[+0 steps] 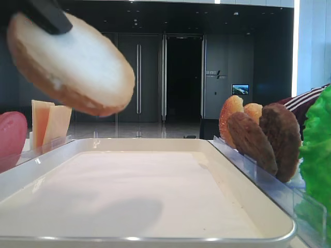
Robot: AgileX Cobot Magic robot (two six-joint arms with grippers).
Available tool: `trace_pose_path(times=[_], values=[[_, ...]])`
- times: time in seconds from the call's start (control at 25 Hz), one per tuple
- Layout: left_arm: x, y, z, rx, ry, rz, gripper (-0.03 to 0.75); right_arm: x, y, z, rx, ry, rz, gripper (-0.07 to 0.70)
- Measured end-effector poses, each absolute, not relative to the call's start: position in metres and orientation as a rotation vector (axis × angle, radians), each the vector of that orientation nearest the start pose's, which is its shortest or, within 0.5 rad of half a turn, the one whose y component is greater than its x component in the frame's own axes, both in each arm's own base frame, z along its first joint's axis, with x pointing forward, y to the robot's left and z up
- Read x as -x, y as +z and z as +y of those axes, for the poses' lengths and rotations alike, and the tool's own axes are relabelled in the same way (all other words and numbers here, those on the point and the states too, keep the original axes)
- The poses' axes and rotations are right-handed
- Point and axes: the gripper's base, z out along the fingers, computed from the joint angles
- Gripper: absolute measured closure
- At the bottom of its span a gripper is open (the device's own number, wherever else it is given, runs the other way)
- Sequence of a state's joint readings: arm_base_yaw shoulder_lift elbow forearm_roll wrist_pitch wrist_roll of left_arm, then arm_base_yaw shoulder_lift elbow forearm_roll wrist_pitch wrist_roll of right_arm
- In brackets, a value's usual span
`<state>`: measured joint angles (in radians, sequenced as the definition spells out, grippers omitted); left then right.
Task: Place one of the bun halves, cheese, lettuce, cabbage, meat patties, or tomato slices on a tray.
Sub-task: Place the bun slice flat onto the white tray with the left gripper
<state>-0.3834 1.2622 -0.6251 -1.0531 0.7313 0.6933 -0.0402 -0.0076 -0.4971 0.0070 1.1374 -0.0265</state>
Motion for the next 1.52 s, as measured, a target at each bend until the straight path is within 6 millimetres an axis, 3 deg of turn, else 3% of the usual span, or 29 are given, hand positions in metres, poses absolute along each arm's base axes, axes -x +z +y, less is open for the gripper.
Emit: trace_pose_path(times=[0.28, 0.6, 1.52], values=[[-0.208, 0.202, -0.138, -0.231, -1.037, 2.585, 0.571, 0.009, 0.27, 0.001, -0.014, -0.031, 2.116, 0.286], [-0.22, 0.172, -0.155, -0.3, -1.254, 2.546, 0.571, 0.009, 0.27, 0.001, -0.014, -0.031, 2.116, 0.286], [-0.23, 0.129, -0.157, -0.27, -1.196, 2.649, 0.571, 0.009, 0.27, 0.001, -0.013, -0.026, 2.116, 0.286]])
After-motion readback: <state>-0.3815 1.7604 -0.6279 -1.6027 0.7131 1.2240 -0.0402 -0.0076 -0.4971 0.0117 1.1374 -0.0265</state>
